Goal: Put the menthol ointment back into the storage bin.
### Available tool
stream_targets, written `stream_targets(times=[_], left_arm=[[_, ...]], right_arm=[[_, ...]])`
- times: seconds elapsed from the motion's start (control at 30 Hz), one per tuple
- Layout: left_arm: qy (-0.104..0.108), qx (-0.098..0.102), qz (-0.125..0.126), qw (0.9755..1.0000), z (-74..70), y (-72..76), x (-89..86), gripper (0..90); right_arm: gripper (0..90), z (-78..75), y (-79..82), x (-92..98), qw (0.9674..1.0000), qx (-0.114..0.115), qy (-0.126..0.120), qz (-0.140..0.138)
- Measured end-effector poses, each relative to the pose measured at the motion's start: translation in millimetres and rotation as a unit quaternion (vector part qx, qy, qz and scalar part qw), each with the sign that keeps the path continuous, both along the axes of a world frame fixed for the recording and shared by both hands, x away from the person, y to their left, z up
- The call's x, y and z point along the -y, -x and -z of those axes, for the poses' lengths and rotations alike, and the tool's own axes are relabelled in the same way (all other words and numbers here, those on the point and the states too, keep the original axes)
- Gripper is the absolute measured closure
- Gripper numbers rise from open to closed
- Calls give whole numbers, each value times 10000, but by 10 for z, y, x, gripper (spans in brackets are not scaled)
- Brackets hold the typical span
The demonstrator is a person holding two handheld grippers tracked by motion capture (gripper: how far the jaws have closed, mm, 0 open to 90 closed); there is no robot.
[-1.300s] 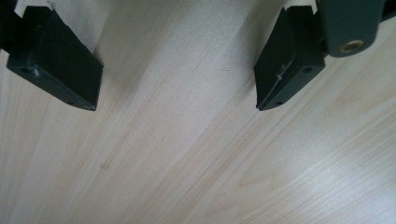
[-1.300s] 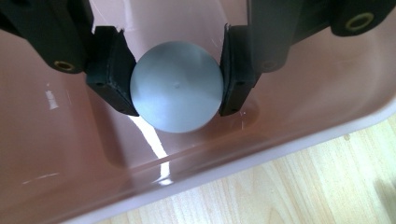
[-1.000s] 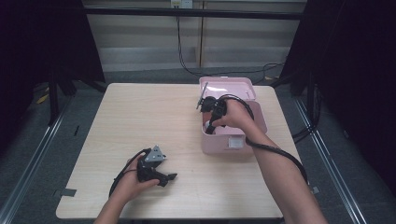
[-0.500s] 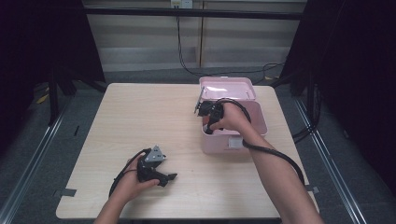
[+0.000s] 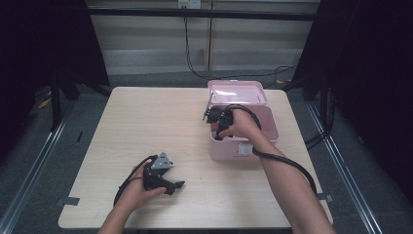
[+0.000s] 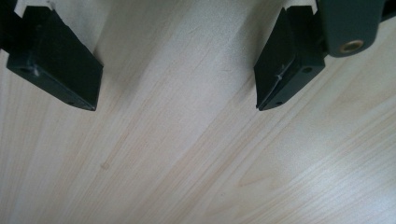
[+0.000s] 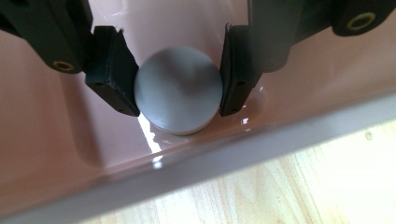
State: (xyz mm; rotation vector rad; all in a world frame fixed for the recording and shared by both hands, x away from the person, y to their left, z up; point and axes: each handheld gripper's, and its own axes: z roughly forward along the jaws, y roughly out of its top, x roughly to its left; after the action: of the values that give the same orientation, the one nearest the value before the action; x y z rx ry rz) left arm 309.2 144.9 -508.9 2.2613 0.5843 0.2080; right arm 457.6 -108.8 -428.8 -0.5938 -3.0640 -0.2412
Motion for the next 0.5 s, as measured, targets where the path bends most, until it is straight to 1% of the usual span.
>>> stream_targets(times=[0.1,0.17,0.5], left_arm=[[-15,3,-4,10000,-2,0,0,148],[-3,-2,-1,10000,0,0,0,148],[-1,1,2,10000,0,0,0,148]], right_arm=[[497,-13,1,-6,10000,51,-53,12],[499,-23,0,-4,10000,46,-80,14],[498,-18,6,-6,10000,42,-35,5]])
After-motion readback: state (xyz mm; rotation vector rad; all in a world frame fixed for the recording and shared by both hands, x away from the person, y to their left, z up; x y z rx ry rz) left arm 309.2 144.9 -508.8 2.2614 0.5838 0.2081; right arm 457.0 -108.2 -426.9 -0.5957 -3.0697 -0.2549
